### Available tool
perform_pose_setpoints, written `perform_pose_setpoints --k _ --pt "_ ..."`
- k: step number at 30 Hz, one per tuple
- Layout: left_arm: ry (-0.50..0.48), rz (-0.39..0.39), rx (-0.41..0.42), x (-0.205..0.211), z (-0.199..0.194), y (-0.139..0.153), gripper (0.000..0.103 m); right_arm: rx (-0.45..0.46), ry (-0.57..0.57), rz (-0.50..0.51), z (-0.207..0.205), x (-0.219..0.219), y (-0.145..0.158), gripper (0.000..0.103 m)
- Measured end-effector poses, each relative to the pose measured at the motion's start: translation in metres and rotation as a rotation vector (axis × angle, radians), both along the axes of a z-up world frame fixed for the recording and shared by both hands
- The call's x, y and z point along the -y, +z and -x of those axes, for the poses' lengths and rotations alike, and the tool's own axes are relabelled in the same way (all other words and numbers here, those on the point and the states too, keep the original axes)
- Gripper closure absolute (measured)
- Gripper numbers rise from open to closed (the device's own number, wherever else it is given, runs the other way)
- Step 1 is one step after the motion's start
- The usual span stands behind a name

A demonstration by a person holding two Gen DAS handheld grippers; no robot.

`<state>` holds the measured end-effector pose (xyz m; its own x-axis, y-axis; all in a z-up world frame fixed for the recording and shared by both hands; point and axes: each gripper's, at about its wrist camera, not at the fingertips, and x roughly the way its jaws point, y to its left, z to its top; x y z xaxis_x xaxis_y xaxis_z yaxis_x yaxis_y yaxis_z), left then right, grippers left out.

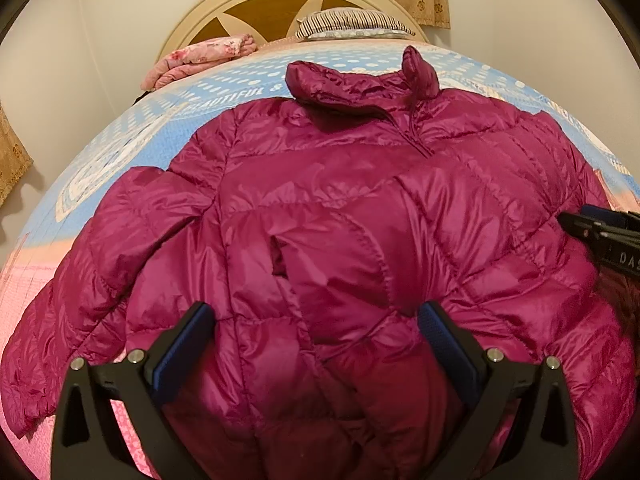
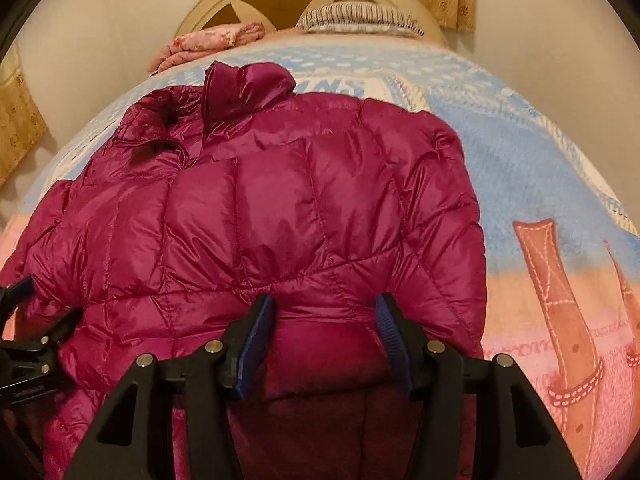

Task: Fold large clothes
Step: 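Lower the sleeve onto the jacket front and open the right tool, then grasp the other sleeve cuff with the left tool and lift it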

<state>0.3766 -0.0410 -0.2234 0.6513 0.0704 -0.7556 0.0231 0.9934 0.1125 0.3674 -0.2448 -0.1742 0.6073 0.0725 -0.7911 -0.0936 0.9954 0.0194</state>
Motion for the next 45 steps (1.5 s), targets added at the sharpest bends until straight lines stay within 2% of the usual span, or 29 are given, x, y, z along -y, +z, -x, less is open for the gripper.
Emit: perform_pose_setpoints --k 7,13,16,19,21,25,27,30,35,37,38,40,41,43,45 --pt "-0.012 0.057 0.001 -0.013 0.008 0.012 0.000 0.019 0.003 -0.016 0.004 0.004 -0.002 0.045" --pt "0.015 0.045 0.104 -0.040 0.049 0.052 0.000 0.025 0.006 -0.004 0.005 0.002 -0.001 0.045" --pt "0.048 0.009 0.151 -0.073 0.075 0.069 0.000 0.025 0.007 -0.005 0.004 0.001 -0.001 0.044" --pt "0.114 -0.048 0.166 -0.113 0.095 0.072 0.000 0.026 0.010 -0.009 0.005 0.001 -0.001 0.043" --pt "0.188 -0.080 0.154 -0.153 0.112 0.068 0.000 0.027 0.012 -0.012 0.005 0.002 0.000 0.043" --pt "0.328 -0.094 0.104 -0.218 0.135 0.051 0.000 0.028 0.019 -0.016 0.006 0.002 0.000 0.040" --pt "0.408 -0.072 0.074 -0.253 0.143 0.040 0.000 0.029 0.021 -0.014 0.006 0.002 0.000 0.039" --pt "0.476 -0.015 0.063 -0.284 0.145 0.031 0.000 0.029 0.022 -0.013 0.006 0.001 0.000 0.039" --pt "0.511 0.136 0.060 -0.306 0.139 0.017 0.000 0.032 0.022 -0.002 0.007 0.000 0.000 0.038" --pt "0.504 0.166 0.064 -0.305 0.134 0.014 0.001 0.033 0.022 0.000 0.008 0.000 0.001 0.038" --pt "0.501 0.174 0.065 -0.304 0.132 0.012 0.004 0.033 0.022 0.001 0.008 0.000 0.001 0.038" --pt "0.485 0.195 0.066 -0.301 0.129 0.009 0.019 0.033 0.022 0.000 0.008 0.000 0.001 0.038" --pt "0.478 0.203 0.065 -0.300 0.127 0.009 0.021 0.033 0.022 -0.001 0.008 0.000 0.001 0.038" --pt "0.462 0.217 0.069 -0.299 0.130 0.008 0.038 0.033 0.022 0.001 0.008 0.000 0.001 0.038" --pt "0.447 0.201 0.074 -0.299 0.131 0.007 0.062 0.033 0.022 0.000 0.008 0.000 0.001 0.037"
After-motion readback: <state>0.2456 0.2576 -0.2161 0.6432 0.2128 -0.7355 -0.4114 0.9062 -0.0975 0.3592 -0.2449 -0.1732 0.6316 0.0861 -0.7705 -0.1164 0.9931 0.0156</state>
